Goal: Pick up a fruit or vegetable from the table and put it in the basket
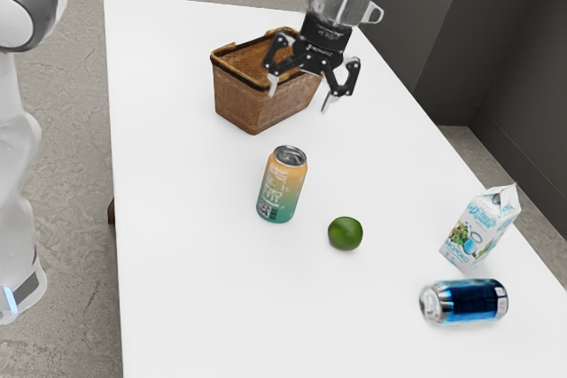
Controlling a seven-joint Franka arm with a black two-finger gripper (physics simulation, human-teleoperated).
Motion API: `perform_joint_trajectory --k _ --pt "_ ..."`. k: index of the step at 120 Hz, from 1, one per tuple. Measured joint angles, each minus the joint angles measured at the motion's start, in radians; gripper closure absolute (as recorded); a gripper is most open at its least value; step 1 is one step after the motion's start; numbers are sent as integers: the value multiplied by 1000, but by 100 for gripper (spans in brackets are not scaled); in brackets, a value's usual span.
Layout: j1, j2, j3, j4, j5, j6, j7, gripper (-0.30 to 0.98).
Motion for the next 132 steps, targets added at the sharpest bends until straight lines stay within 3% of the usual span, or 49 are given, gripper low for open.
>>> perform_joint_trajectory --k 14,29,43,54,81,105,132 --pt "-66 -10 1 0 1 40 -175 0" --pt "-69 -5 -3 5 -2 65 -328 0" --pt "-43 173 -2 198 1 80 -432 0" --pt "-40 250 -3 235 -3 94 -462 0" --pt "-30 265 -46 -118 -39 336 -442 0" --pt "-33 247 -46 -240 -81 516 -423 0" --pt "-3 235 -34 -255 -95 609 -399 0"
